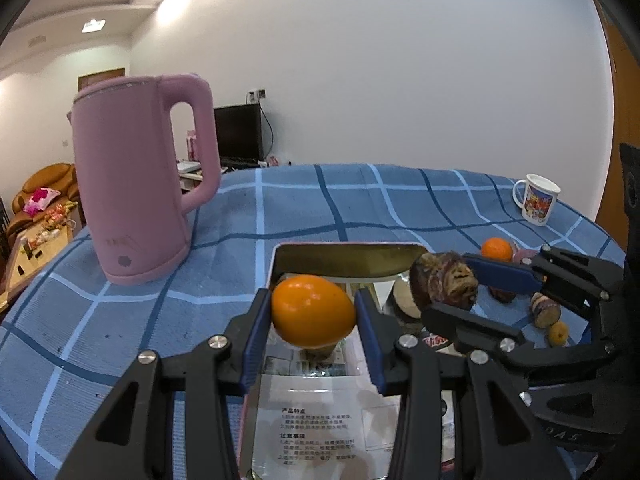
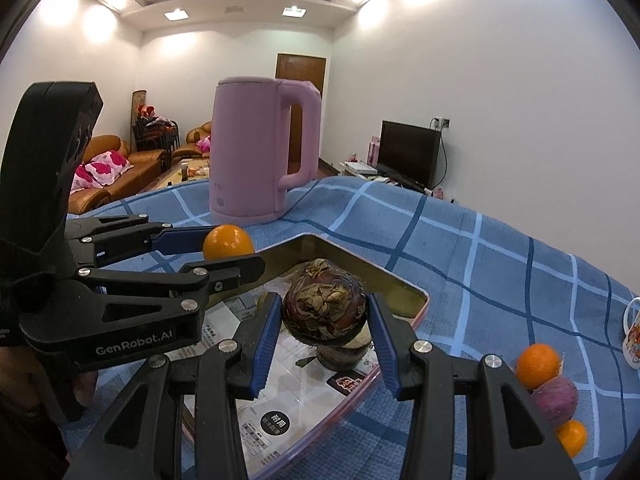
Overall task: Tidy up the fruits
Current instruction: 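Lower the orange and mangosteen into the tin and open both tools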
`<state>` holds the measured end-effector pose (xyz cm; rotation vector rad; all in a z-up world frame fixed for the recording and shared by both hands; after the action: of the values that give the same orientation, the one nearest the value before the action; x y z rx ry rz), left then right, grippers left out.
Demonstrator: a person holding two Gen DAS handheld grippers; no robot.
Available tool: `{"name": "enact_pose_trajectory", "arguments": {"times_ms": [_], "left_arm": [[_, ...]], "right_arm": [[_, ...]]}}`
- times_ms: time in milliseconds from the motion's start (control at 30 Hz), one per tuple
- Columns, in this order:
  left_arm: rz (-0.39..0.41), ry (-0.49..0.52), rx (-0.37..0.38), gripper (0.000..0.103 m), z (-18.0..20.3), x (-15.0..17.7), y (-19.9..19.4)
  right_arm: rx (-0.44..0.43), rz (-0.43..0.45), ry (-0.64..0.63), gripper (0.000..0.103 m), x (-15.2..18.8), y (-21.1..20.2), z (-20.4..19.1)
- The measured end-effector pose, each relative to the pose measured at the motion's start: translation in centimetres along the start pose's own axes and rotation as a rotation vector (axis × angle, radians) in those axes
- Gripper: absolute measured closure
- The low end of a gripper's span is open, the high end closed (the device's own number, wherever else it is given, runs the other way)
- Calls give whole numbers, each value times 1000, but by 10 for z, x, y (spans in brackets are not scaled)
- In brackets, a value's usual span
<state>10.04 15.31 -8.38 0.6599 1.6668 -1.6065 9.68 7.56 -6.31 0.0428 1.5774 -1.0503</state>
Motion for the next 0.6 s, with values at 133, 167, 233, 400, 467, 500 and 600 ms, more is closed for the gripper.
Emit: {"name": "enact_pose_trajectory", "arguments": {"times_ms": [133,167,233,400,467,500,600], "left_arm": [[-30,0,6,59,0,2,6],[-41,-1,8,59,0,3,8],[-51,-4,11,59,0,4,10],[-64,-6,10,59,0,4,11],[-66,0,-1,56,0,5,12],[-64,5,-9,54,1,4,11],[-46,22,-34,46,3,3,9]], "right_arm": [[-4,-45,0,57,2,9,0],[-8,-54,0,57,3,11,0],[-13,-67,-2,57,4,13,-1],[-17,-107,-7,57,7,21,-3],[-20,-119,-11,57,8,24,-4],[-22,-127,-16,57,9,25,-5],[-6,-148,-51,54,10,30,-11]]}}
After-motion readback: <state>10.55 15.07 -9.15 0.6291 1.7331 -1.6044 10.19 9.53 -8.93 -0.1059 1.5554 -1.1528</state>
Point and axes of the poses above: each gripper's, at about its wrist camera, not at the fingertips, and y roughly the way its jaws point, z to its right, x to its underside, the point moved 8 cm from there along y, roughly the way its jaws point, and after that the axes turned 8 degrees about -z, right-handed, at the moved point
